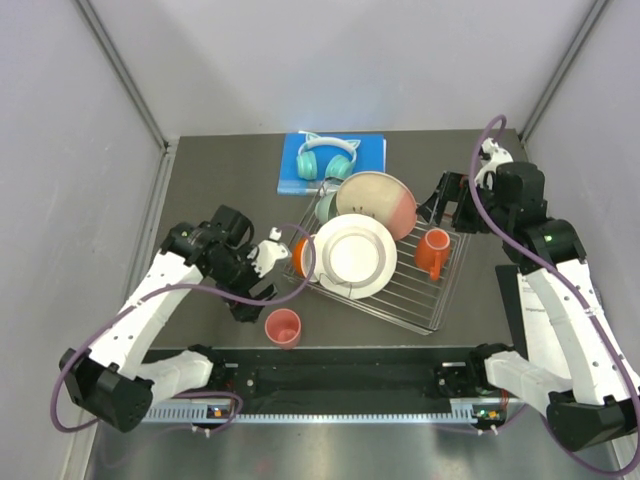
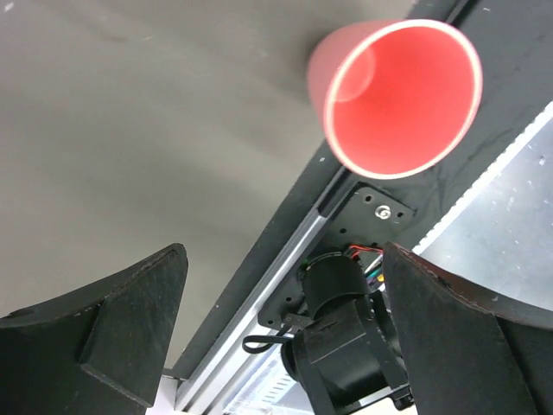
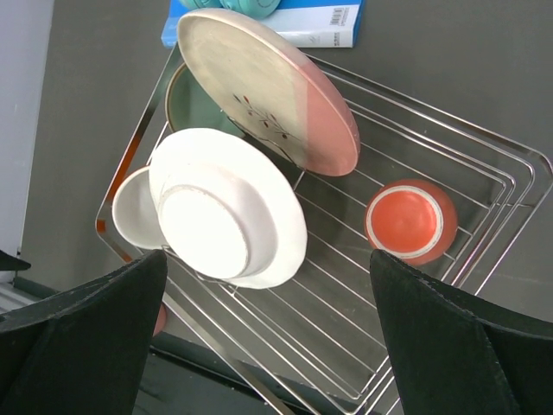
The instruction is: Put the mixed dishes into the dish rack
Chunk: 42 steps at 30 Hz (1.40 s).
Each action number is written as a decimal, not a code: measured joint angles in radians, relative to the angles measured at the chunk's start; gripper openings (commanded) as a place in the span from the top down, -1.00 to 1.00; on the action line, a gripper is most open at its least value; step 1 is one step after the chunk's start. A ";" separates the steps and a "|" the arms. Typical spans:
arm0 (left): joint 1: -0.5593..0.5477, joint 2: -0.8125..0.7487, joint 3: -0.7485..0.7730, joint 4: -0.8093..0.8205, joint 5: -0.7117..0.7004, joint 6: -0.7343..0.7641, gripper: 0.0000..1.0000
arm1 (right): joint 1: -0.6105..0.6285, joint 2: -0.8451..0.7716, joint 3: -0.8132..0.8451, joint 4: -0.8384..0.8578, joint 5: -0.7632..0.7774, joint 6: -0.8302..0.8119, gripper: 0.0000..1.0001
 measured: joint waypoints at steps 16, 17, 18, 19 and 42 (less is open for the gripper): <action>-0.217 0.112 -0.096 0.107 -0.017 -0.093 -0.85 | 0.000 -0.003 -0.026 -0.020 0.027 0.000 -0.99; -0.220 0.119 -0.099 0.117 -0.017 -0.096 -0.84 | 0.000 -0.003 -0.026 -0.021 0.029 0.000 -0.99; -0.224 0.126 -0.101 0.129 -0.018 -0.098 -0.81 | 0.000 -0.004 -0.026 -0.021 0.030 0.000 -0.99; -0.226 0.132 -0.102 0.140 -0.020 -0.100 -0.80 | 0.000 -0.004 -0.026 -0.021 0.031 0.000 -0.99; -0.245 0.217 -0.138 0.245 -0.070 -0.084 1.00 | 0.000 -0.005 -0.026 -0.035 0.041 -0.004 -0.99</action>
